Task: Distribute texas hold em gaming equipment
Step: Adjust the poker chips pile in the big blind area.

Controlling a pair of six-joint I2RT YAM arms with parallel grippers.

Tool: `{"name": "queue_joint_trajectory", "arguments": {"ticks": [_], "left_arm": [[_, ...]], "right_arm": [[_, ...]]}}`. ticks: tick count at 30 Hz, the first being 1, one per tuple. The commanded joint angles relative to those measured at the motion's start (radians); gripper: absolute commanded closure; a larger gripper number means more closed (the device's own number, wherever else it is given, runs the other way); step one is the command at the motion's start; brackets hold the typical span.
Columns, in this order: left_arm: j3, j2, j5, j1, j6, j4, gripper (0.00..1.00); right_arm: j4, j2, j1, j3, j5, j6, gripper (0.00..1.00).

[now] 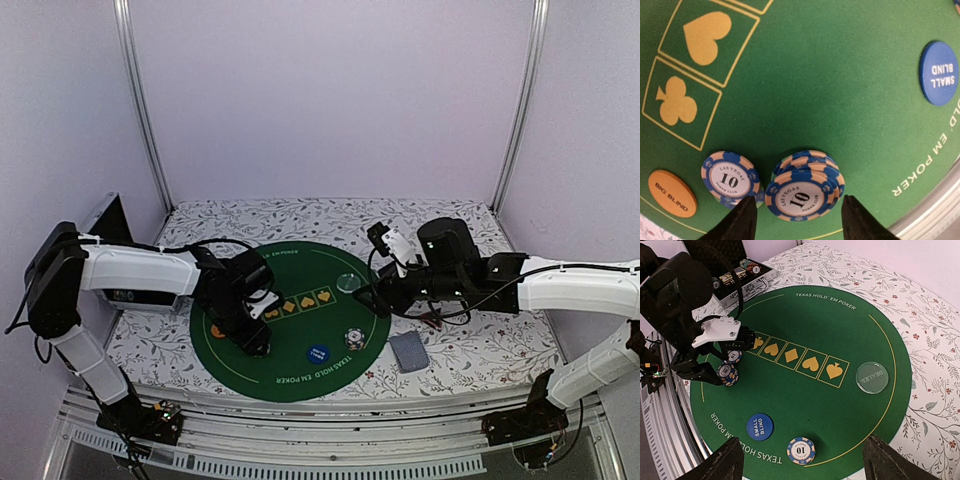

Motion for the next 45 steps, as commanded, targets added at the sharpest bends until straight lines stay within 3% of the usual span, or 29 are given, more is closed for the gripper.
{"name": "queue_joint_trajectory", "arguments": {"ticks": [1, 8, 14, 20, 36, 45], "left_arm": [[0.021, -0.014, 0.006, -0.009, 0.018, -0.008, 0.35], [0.029, 0.047, 0.018, -0.015, 0.031, 0.023, 0.3], [0.047, 0.087, 0.001, -0.024, 0.035, 0.032, 0.44], [0.051, 0.1, 0.016, -0.029, 0.038, 0.028, 0.48], [0.024, 0.07, 0.002, -0.035, 0.043, -0.007, 0.4], [0.015, 0.104, -0.049, -0.033, 0.044, -0.008, 0.52]], "right_arm": [[-0.003, -0.029, -0.007, -0.01, 0.008, -0.002, 0.16], [-0.003, -0.012, -0.006, 0.002, -0.003, -0.004, 0.16], [-0.003, -0.013, -0.007, -0.002, -0.004, -0.004, 0.16], [-0.006, -0.016, -0.008, -0.002, -0.007, -0.003, 0.15], [-0.018, -0.012, -0.012, 0.007, -0.006, -0.024, 0.15], [-0.02, -0.031, -0.013, -0.003, 0.0, -0.021, 0.15]]}}
